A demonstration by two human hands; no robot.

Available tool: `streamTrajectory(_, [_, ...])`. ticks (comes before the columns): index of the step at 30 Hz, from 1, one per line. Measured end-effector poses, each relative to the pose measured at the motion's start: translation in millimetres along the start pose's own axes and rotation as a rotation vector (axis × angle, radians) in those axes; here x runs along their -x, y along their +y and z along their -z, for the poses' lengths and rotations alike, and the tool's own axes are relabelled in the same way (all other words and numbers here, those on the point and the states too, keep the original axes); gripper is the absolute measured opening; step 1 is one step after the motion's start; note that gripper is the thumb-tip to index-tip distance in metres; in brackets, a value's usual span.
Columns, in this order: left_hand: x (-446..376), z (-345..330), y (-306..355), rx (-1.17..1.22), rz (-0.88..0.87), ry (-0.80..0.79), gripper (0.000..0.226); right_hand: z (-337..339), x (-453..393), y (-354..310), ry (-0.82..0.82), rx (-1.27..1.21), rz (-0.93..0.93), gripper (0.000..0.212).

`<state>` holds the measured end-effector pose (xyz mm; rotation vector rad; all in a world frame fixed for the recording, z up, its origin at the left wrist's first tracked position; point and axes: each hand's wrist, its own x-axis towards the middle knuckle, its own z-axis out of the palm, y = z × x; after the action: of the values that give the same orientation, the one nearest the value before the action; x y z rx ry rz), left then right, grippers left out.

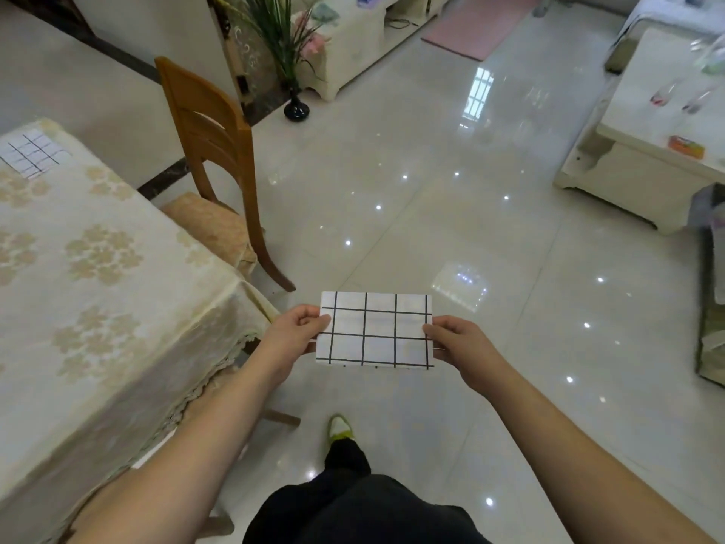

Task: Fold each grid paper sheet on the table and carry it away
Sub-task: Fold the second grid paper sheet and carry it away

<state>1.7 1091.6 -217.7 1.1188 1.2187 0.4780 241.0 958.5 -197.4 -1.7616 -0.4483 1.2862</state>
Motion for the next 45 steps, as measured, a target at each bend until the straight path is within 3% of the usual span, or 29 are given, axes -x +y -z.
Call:
streamTrajectory(15, [-115.9,15.2,65.7,0.122,0.061,-0.008,0.005,-18.2,-107.8,-82.2,-0.017,-0.016,-0.023,0.011])
streamTrajectory(32, [-266.6,-62.8,161.6,0.072,0.131,0.139,0.003,50.4,-299.3,-184.8,-0.168,-0.005,-0.029,0.009])
streamTrajectory(37, [-299.8,-77.1,190.3,0.085,0.14,0.178,0.022,60.0,-348.7,-215.5,-0.204,-0.004,-0.034,0.01])
streamTrajectory(45, [-354.4,-52.3,205.5,0.12,0.18,0.266,0.021,27.3,-419.9,-251.3,-0.293,0.003,-0.066,0.01])
